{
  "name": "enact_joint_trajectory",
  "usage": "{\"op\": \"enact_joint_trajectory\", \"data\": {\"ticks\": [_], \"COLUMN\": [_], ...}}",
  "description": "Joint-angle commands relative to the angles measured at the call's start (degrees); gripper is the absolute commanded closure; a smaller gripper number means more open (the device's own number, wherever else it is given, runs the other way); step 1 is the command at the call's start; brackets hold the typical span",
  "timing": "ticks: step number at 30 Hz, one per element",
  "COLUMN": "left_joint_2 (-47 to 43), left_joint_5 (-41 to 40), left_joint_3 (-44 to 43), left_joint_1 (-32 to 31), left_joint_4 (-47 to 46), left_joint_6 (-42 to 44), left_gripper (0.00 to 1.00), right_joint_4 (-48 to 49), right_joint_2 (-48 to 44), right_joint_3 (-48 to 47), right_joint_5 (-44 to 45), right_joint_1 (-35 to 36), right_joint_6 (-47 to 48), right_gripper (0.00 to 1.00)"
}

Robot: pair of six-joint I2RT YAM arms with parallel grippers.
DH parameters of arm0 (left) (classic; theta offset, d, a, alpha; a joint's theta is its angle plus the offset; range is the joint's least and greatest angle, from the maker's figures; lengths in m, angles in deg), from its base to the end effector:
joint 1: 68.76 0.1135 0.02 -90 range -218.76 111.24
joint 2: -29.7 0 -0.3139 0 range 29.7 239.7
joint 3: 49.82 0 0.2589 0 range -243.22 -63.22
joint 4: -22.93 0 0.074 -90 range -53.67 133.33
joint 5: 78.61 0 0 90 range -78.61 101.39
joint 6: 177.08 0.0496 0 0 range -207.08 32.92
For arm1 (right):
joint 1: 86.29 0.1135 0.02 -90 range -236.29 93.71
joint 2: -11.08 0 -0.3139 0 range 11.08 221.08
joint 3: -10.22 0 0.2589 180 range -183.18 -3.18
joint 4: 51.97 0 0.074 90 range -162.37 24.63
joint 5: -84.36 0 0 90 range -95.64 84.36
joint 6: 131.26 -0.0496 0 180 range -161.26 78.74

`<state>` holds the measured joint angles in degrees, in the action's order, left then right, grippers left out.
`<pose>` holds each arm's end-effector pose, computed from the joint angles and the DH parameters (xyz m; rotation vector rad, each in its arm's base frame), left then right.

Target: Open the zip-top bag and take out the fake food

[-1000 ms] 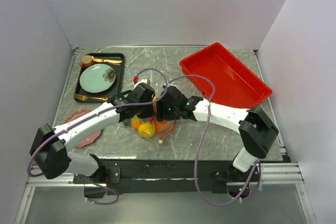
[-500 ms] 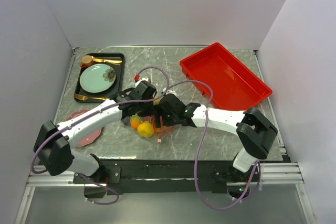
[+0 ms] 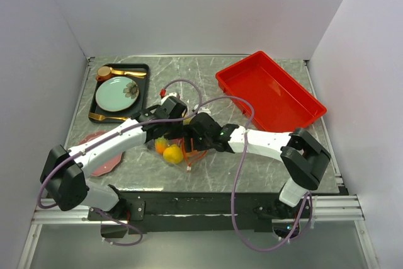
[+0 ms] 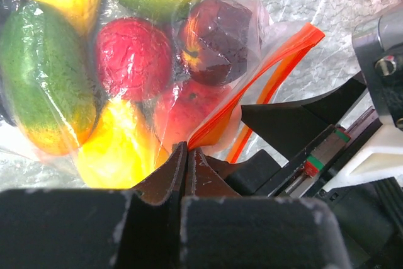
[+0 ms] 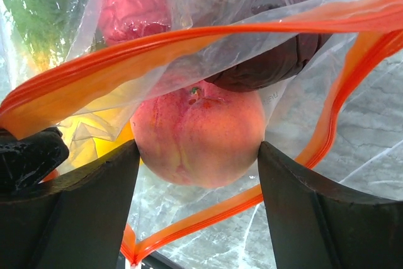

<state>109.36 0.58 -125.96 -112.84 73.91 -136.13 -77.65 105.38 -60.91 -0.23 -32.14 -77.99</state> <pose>0.2172 -0.1974 0.3065 -0.1877 2.5445 -0.4269 0.2162 0.2913 0.2317 -0.3361 2.4880 0.5882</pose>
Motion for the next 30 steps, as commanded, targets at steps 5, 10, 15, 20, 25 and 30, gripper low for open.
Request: {"op": "enact_joint_trajectory", "data": {"ticks": [5, 10, 15, 20, 25, 30], "left_joint_2": [-0.82, -1.08, -1.43, -1.43, -1.35, -1.08], "left_joint_5": [1.58, 2.54, 4.13, 4.39, 4.83, 5.18], "left_joint_3": [-1.15, -1.25, -0.1, 0.51, 0.6, 0.78], "left_joint_1": [2.94, 4.96, 5.58, 5.75, 6.19, 6.28], "left_joint_4": [-3.22, -3.48, -4.71, -5.41, -5.59, -6.03], "left_joint_6": [-0.95, -0.78, -1.13, -1.65, -1.65, -1.65], "left_gripper": [0.99, 0.99, 0.99, 0.99, 0.99, 0.99], "right_joint_4": [-0.9, -3.45, -5.13, -6.97, -7.76, -11.01], "right_joint_2": [-5.79, -8.96, -11.07, -12.03, -15.28, -17.57], "right_joint_3": [-0.1, -0.27, -0.1, 0.16, 1.66, -0.62], "right_joint_5": [1.44, 2.32, 3.29, 3.99, 3.47, 4.17], "right_joint_1": [0.87, 0.87, 0.78, 0.87, 0.17, -0.18], "right_joint_6": [-0.01, -0.27, -0.36, -0.45, -1.5, -1.85], "right_gripper": [0.57, 0.61, 0.62, 0.62, 0.63, 0.63]}}
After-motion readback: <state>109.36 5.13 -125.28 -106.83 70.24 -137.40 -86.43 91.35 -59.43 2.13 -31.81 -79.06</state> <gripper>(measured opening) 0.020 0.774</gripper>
